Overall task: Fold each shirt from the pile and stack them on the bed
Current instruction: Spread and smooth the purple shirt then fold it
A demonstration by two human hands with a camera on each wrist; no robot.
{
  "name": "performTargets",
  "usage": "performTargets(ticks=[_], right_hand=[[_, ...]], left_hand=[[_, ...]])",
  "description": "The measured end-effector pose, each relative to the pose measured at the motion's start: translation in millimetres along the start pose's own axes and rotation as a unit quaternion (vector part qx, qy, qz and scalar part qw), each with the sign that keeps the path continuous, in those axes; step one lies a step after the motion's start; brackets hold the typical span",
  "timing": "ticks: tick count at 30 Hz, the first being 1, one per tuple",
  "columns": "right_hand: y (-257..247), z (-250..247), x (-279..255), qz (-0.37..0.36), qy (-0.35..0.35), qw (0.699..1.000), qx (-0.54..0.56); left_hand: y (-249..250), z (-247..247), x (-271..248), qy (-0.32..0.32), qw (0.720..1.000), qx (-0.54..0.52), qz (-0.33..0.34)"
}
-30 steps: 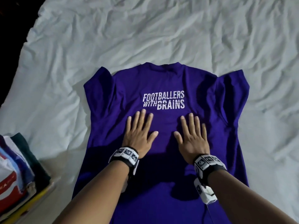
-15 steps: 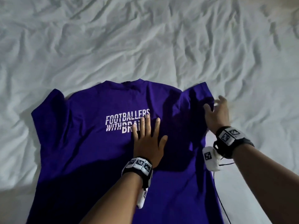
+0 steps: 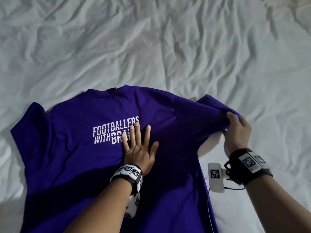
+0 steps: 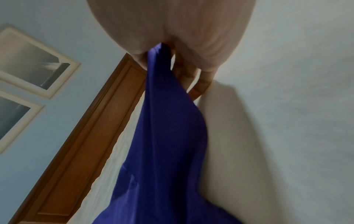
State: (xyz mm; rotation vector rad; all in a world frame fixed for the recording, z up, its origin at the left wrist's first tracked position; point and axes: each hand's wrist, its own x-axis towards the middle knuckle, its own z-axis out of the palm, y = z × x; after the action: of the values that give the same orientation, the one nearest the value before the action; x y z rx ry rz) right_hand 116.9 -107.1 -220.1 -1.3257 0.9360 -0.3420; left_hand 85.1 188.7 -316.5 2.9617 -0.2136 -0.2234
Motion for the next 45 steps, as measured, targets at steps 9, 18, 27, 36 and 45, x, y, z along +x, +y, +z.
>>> performTargets(ticks=[9, 18, 27, 36, 45], right_hand=[[-31, 9, 34, 0.053, -0.126, 0.972, -0.192], [-65, 38, 63, 0.070, -0.102, 0.975, -0.186], [-39, -13, 38, 0.068, -0.109, 0.964, -0.234], [-23, -46, 8, -0.073, -0.245, 0.902, -0.349], [-26, 3, -20, -0.109, -0.121, 0.982, -0.101]], left_hand=[[1, 0, 2, -0.009, 1.000, 0.000, -0.006], [-1, 2, 4, -0.016, 1.000, 0.000, 0.002], [-1, 7, 3, 0.003, 1.000, 0.006, -0.007], [-1, 4, 4, -0.027, 1.000, 0.009, -0.003], [1, 0, 4, -0.037, 0.999, 0.007, -0.014]])
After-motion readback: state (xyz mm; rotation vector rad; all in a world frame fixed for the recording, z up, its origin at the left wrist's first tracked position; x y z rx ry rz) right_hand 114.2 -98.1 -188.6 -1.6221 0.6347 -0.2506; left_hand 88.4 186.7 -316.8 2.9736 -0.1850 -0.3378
